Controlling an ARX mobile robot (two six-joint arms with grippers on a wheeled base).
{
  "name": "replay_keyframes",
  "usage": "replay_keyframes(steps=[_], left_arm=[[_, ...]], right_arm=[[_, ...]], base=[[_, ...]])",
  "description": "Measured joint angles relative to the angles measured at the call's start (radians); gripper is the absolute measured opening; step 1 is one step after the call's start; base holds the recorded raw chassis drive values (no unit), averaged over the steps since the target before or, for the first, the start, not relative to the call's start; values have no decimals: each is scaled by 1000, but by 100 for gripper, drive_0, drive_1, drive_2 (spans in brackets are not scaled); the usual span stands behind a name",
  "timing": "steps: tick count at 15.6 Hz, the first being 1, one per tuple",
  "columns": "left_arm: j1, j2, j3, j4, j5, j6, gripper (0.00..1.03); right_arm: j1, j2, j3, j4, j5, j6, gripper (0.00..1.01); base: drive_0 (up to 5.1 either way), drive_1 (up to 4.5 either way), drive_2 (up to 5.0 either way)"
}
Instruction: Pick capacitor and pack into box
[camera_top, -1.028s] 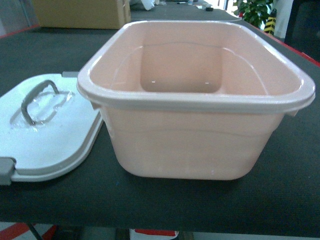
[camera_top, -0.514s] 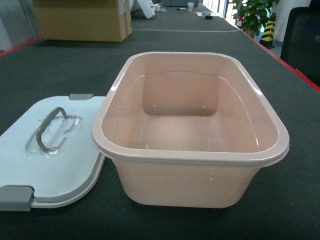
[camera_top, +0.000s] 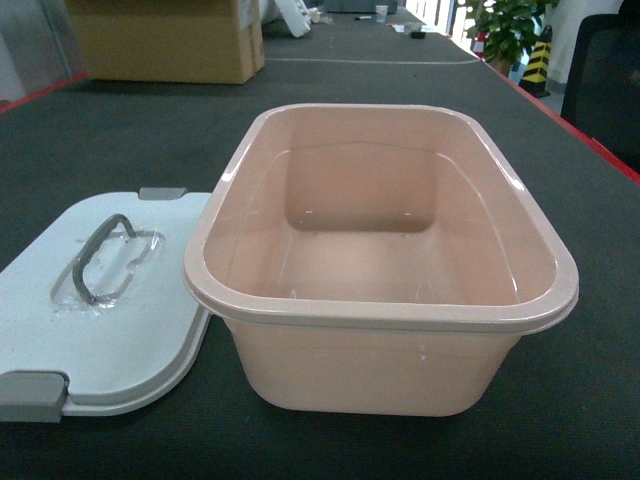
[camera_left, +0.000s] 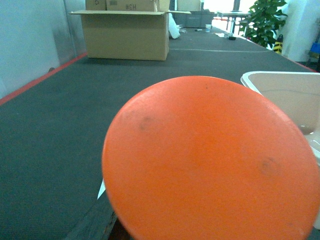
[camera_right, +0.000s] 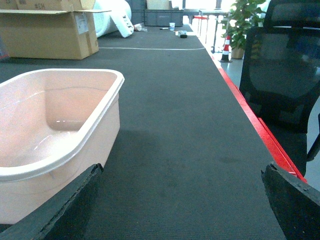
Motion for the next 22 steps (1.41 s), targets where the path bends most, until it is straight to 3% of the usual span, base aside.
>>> replay_keyframes(steps=[2, 3, 4, 7, 9, 10, 13, 16, 18, 20, 22], left_arm=[[0, 0, 0, 0, 0, 0, 44], [-14, 11, 3, -19, -30, 0, 44], [-47, 91, 4, 47, -100, 0, 44], [-137, 512, 63, 453, -176, -16, 44], [-238, 916, 295, 782, -232, -16, 44], [-285, 1085, 425, 866, -239, -4, 44], [-401, 1544, 790, 779, -232, 11, 44], [-441, 1703, 935, 734, -235, 9, 44], [-507, 1879, 1115, 675, -229, 3, 44], [-547, 1956, 1157, 656, -233, -20, 68], [-539, 1958, 1159, 667, -240, -23, 97]], right_arm=[[0, 0, 0, 0, 0, 0, 98], [0, 0, 0, 0, 0, 0, 98], [0, 0, 0, 0, 0, 0, 98], [0, 0, 0, 0, 0, 0, 98], [0, 0, 0, 0, 0, 0, 98], [0, 0, 0, 0, 0, 0, 98], [0, 0, 0, 0, 0, 0, 98], [0, 0, 0, 0, 0, 0, 98], [0, 0, 0, 0, 0, 0, 98], [0, 0, 0, 0, 0, 0, 98], [0, 0, 0, 0, 0, 0, 98]], base=[[0, 0, 0], [0, 0, 0], [0, 0, 0], [0, 0, 0], [0, 0, 0], [0, 0, 0], [0, 0, 0], [0, 0, 0], [0, 0, 0], [0, 0, 0], [0, 0, 0]])
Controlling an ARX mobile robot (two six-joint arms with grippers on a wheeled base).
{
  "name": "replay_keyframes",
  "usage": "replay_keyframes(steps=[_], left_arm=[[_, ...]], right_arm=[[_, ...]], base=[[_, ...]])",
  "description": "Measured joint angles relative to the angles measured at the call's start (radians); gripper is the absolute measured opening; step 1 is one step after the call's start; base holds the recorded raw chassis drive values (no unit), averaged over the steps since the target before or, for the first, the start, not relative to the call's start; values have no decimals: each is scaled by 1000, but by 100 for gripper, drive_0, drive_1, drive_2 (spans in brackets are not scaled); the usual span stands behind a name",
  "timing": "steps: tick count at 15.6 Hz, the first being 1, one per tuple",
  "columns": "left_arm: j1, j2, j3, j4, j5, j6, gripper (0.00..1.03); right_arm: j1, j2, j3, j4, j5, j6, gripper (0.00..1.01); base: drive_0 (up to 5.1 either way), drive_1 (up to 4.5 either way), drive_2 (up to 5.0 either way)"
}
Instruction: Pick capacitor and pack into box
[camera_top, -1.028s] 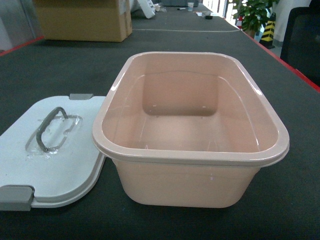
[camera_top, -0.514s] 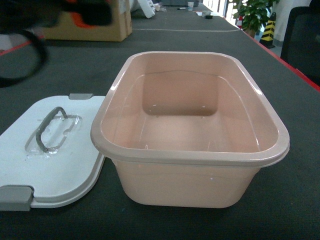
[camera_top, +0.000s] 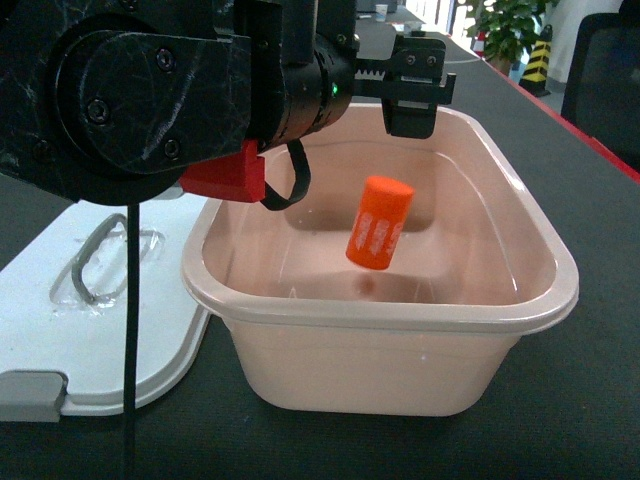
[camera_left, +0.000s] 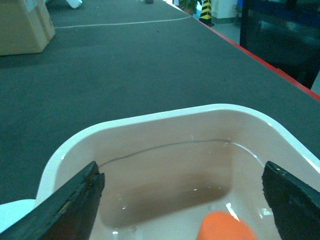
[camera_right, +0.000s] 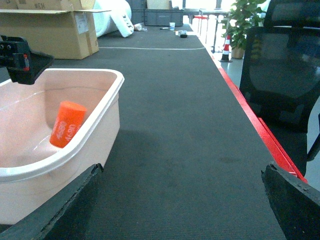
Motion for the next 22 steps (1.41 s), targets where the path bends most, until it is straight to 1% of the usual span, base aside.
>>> replay_keyframes(steps=[1, 3, 4, 5, 6, 7, 8, 9, 10, 12, 16, 18, 20, 21, 22], left_arm=[[13, 0, -13, 60, 26, 2, 97], [56, -91, -115, 103, 58, 8, 98], [103, -145, -152, 118, 64, 19, 98], [161, -178, -177, 152, 60, 40, 98], [229, -203, -202, 157, 55, 50, 98], [325, -208, -247, 168, 55, 53, 98], [369, -201, -268, 168, 56, 52, 98], [401, -181, -280, 181, 58, 53, 98], [415, -159, -283, 185, 61, 54, 98], [425, -64, -286, 201, 72, 56, 98], [447, 116, -287, 213, 57, 58, 98], [465, 173, -287, 196, 56, 47, 98], [468, 174, -287, 177, 60, 19, 97], [468, 174, -287, 166, 61, 2, 86], [472, 181, -287, 161, 61, -5, 76]], right_arm=[[0, 0, 0, 0, 0, 0, 98], [0, 0, 0, 0, 0, 0, 98], [0, 0, 0, 0, 0, 0, 98], [0, 0, 0, 0, 0, 0, 98], [0, 0, 0, 0, 0, 0, 98], [0, 0, 0, 0, 0, 0, 98], [0, 0, 0, 0, 0, 0, 98], [0, 0, 0, 0, 0, 0, 98], [0, 0, 0, 0, 0, 0, 98], [0, 0, 0, 0, 0, 0, 98], [0, 0, 0, 0, 0, 0, 98], [0, 0, 0, 0, 0, 0, 98], [0, 0, 0, 0, 0, 0, 98], [0, 0, 0, 0, 0, 0, 98], [0, 0, 0, 0, 0, 0, 98]], base=[[0, 0, 0], [0, 0, 0], [0, 0, 0], [0, 0, 0], [0, 0, 0], [0, 0, 0], [0, 0, 0], [0, 0, 0], [0, 0, 0], [0, 0, 0], [0, 0, 0], [0, 0, 0], [0, 0, 0], [0, 0, 0], [0, 0, 0]])
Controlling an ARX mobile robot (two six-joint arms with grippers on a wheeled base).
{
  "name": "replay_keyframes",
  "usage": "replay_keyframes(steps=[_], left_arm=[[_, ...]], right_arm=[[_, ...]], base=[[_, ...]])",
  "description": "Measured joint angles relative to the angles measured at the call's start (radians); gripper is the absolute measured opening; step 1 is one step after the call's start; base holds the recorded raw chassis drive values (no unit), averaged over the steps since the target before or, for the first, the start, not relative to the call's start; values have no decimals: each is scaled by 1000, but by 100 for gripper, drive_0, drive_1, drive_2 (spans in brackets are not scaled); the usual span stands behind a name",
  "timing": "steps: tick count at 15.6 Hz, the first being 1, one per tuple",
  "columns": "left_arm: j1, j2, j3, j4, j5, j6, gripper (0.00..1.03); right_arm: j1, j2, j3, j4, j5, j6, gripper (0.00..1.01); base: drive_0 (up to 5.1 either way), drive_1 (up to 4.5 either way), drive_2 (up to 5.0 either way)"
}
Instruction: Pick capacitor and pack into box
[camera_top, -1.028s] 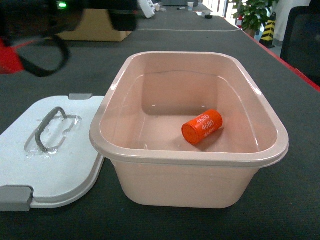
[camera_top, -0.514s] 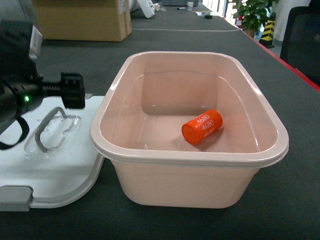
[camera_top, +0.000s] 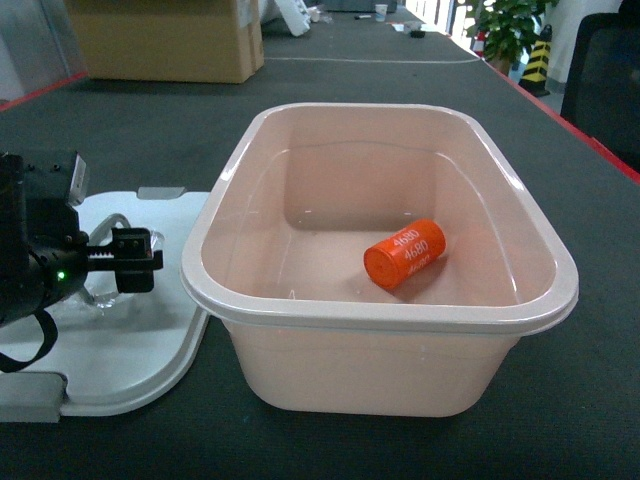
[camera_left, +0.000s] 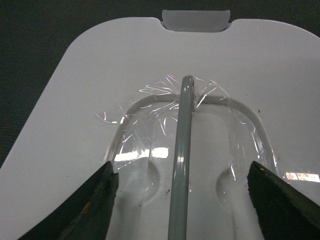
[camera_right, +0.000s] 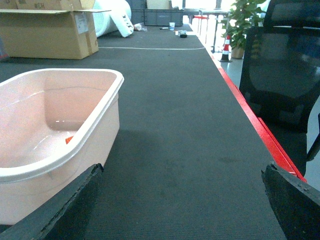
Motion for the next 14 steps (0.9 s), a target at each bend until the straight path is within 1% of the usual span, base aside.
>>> replay_keyframes(steps=[5, 6, 7, 9, 10, 12, 13, 14], left_arm=[[5, 16, 0, 24, -5, 2, 22], [5, 16, 0, 22, -9, 2, 10], [6, 15, 0, 22, -5, 5, 1], [11, -9, 0, 9, -13, 16, 2], [16, -34, 3, 7, -12, 31, 2], [48, -113, 40, -35, -12, 35, 2], [65, -280, 87, -109, -35, 34, 2], [30, -364, 89, -150, -67, 34, 2]], right_arm=[[0, 0, 0, 0, 0, 0, 98], [0, 0, 0, 0, 0, 0, 98], [0, 0, 0, 0, 0, 0, 98], [0, 0, 0, 0, 0, 0, 98], [0, 0, 0, 0, 0, 0, 98], [0, 0, 0, 1, 0, 0, 98], [0, 0, 0, 0, 0, 0, 98], [0, 0, 0, 0, 0, 0, 98]], base=[[0, 0, 0], [0, 0, 0], [0, 0, 0], [0, 0, 0], [0, 0, 0], [0, 0, 0], [0, 0, 0], [0, 0, 0]])
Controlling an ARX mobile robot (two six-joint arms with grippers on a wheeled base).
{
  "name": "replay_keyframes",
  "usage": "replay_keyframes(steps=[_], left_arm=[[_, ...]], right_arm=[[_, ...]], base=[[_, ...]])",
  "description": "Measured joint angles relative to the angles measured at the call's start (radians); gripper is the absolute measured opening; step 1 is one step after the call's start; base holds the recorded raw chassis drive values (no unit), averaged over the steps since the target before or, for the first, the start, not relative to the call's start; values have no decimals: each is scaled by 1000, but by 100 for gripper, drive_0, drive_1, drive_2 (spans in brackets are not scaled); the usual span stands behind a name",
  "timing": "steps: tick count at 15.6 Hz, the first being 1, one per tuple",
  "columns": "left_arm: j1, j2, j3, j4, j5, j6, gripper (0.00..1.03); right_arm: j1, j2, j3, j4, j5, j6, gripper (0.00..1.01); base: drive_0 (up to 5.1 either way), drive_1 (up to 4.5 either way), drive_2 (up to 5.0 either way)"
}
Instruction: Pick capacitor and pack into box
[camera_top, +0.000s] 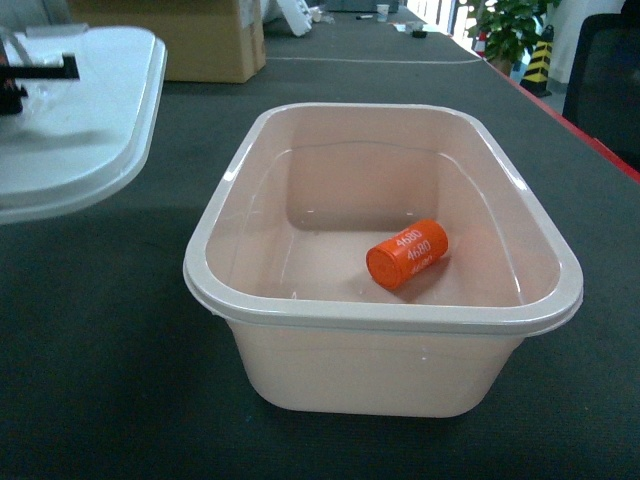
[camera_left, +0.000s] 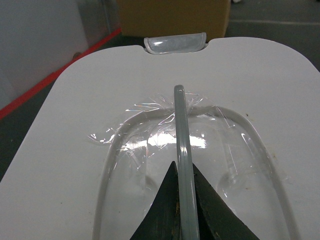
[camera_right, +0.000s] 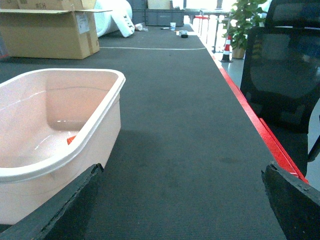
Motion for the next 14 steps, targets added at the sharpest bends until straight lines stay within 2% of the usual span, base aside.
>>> replay_keyframes(steps=[1, 2, 4, 6, 10, 12, 14], left_arm=[[-82, -69, 0, -39, -43, -4, 2], [-189, -106, 16, -90, -113, -7, 2], [-283, -109, 53, -141, -162, -11, 2], [-361, -105, 92, -187, -201, -26, 2], [-530, -39, 177, -242, -315, -60, 2], [-589, 0, 192, -262, -343, -72, 2], [-625, 25, 196, -269, -364, -81, 2]], right_arm=[[0, 0, 0, 0, 0, 0, 98], [0, 0, 0, 0, 0, 0, 98], [0, 0, 0, 0, 0, 0, 98], [0, 0, 0, 0, 0, 0, 98], [0, 0, 0, 0, 0, 0, 98], [0, 0, 0, 0, 0, 0, 98], [0, 0, 0, 0, 0, 0, 98]], base=[[0, 0, 0], [0, 0, 0], [0, 0, 0], [0, 0, 0], [0, 0, 0], [0, 0, 0], [0, 0, 0]])
